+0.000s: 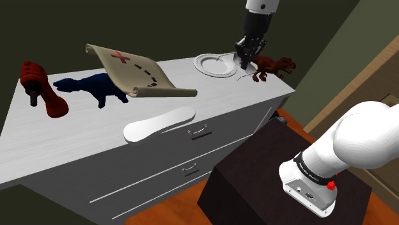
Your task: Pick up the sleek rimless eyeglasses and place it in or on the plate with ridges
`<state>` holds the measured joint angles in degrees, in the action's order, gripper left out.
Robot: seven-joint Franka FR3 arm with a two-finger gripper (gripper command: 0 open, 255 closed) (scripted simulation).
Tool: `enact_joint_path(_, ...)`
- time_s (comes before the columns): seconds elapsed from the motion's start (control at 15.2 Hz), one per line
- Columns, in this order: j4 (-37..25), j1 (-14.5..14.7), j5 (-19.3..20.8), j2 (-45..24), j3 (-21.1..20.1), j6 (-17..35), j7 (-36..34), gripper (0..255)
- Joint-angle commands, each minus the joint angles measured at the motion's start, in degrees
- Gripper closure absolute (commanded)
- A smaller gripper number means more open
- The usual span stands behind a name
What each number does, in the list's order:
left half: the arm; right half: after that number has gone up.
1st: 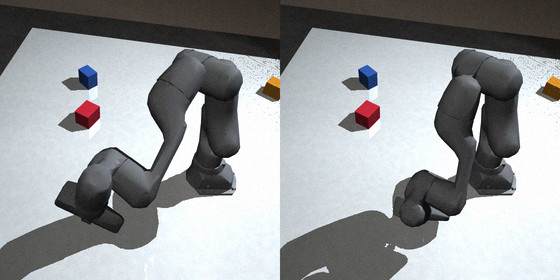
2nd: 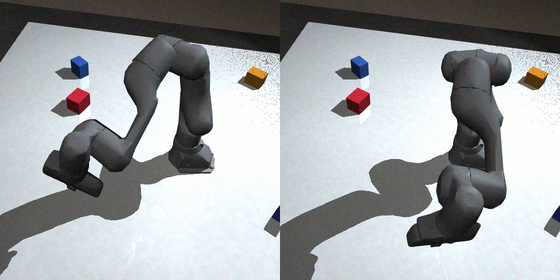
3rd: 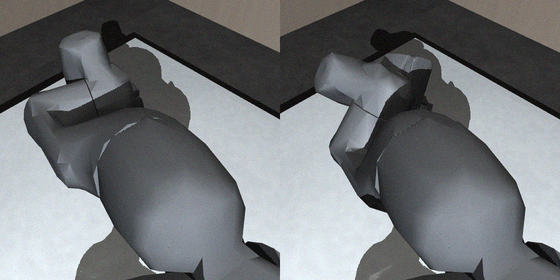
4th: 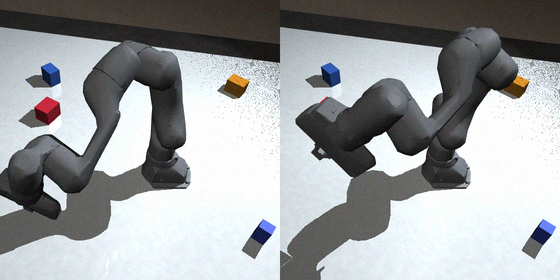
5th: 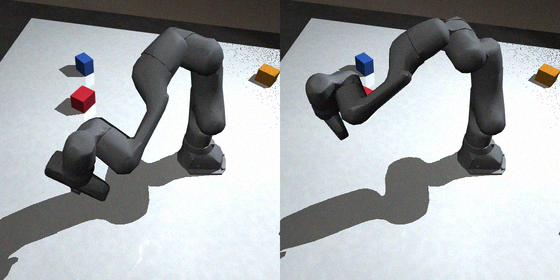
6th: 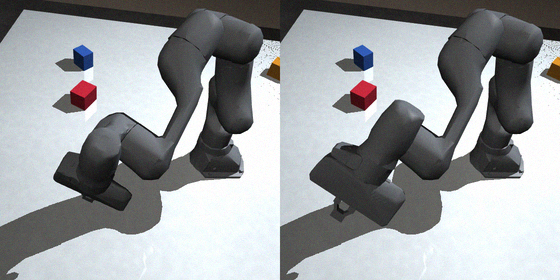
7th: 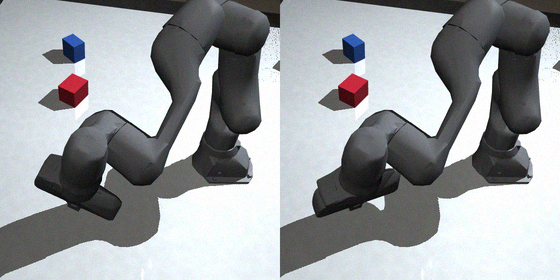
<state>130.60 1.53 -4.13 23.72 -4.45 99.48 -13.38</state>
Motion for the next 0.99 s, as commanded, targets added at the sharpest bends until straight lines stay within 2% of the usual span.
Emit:
enact_joint_path(0.0, -3.35, -0.62, 0.68, -3.48, 0.74, 0.04, 1.03, 255)
enact_joint_path(0.66, -26.72, -3.32, 2.74, -24.47, 3.94, -2.53, 6.08, 255)
enact_joint_path(0.73, -27.9, -3.43, 2.77, -25.4, 4.04, -2.78, 6.27, 255)
enact_joint_path(0.92, -25.78, -3.42, 2.77, -25.56, 4.04, -0.51, 6.32, 255)
